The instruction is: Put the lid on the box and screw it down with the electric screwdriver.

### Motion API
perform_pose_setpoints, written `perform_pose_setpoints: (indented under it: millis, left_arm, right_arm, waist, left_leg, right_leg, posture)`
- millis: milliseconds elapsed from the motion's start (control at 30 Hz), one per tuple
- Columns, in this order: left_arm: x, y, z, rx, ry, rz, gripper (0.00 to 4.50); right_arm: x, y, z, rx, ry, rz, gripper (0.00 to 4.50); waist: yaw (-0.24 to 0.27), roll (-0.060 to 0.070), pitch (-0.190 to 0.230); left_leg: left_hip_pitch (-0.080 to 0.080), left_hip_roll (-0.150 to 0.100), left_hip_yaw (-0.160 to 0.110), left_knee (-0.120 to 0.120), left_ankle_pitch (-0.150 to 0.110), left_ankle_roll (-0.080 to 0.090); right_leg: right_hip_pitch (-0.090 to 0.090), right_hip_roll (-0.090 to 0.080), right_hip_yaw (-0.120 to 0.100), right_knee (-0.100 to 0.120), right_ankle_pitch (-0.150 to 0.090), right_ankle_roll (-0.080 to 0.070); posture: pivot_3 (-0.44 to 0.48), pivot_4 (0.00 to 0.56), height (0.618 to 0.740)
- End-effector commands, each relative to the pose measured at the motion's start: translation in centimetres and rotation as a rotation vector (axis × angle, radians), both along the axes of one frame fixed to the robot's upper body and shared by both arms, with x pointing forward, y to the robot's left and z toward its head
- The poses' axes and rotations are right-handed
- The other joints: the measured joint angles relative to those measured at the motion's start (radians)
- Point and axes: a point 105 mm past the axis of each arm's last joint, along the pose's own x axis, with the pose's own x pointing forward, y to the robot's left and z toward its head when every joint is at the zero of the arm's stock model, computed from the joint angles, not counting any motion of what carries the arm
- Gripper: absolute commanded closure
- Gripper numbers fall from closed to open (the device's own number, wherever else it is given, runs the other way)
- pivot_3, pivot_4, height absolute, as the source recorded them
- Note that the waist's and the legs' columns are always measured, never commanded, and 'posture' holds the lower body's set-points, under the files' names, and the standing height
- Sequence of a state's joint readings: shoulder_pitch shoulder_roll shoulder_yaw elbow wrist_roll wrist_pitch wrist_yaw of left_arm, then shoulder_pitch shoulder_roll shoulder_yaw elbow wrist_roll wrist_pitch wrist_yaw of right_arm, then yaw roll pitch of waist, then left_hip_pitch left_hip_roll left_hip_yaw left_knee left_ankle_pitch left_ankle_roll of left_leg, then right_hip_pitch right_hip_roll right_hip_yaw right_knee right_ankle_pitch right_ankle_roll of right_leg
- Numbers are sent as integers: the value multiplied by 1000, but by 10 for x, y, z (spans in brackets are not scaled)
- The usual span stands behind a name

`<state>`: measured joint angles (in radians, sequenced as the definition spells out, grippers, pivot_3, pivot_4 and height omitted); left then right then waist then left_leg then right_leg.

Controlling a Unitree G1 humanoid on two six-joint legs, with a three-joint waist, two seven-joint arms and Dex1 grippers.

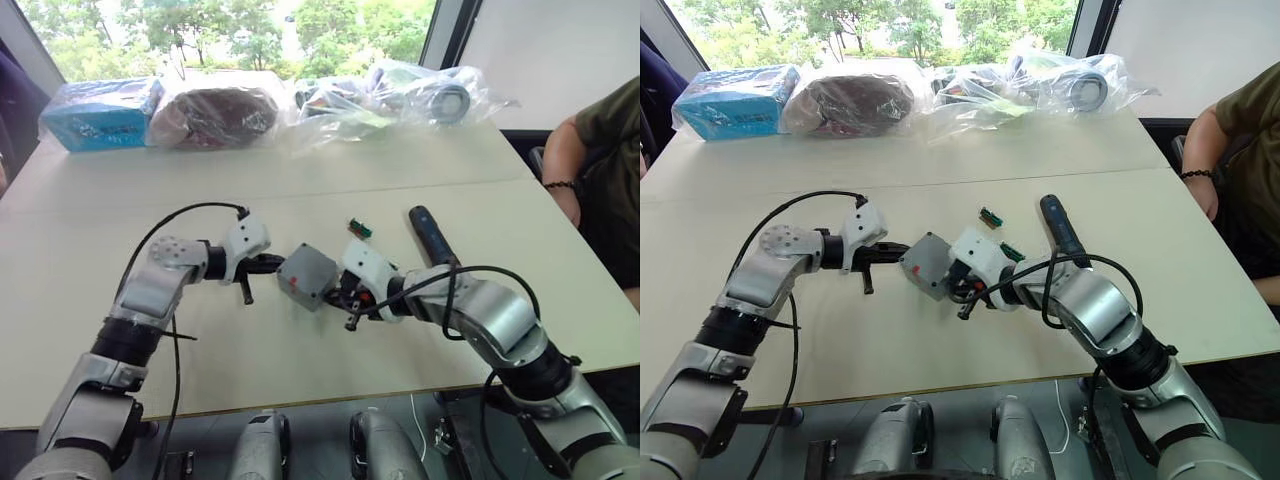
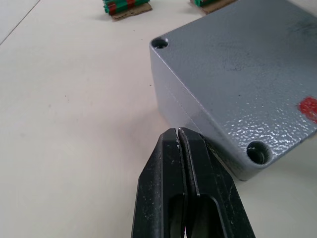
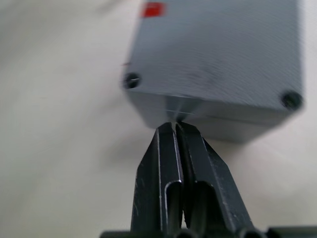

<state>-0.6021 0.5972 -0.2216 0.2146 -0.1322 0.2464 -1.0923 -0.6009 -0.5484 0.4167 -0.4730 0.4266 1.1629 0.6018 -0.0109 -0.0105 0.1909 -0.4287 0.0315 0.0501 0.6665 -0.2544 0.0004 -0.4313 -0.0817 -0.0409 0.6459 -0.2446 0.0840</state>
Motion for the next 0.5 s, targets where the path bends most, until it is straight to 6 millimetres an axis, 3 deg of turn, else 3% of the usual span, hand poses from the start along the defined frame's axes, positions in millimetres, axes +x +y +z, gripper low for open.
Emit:
perform_pose_setpoints:
  millis: [33,167,300,500]
  left_arm:
    - [-3,-1,5,16,-28,-46,4500]
    - [-13,11,9,47,-30,-66,4500]
    - [-30,15,9,63,-4,-109,4500]
    - [-44,5,11,14,25,-129,4500]
  right_arm:
    - [5,-4,29,-9,-127,13,4439]
    - [23,-32,53,-53,-218,-59,4439]
    - [39,-43,53,-80,-246,-106,4439]
    - [53,-31,39,-29,-212,-99,4439]
  waist:
    - [0,0,0]
    - [1,0,0]
    - [0,0,0]
    - [1,0,0]
  left_leg:
    - [0,0,0,0,0,0]
    - [0,0,0,1,0,0]
    - [0,0,0,1,0,0]
    - [1,0,1,1,0,0]
  right_leg:
    - [0,0,0,0,0,0]
    - [0,0,0,0,0,0]
    - [0,0,0,0,0,0]
    - [0,0,1,1,0,0]
  posture:
    - [0,150,740]
    - [0,150,740]
    - [0,150,740]
    - [0,150,740]
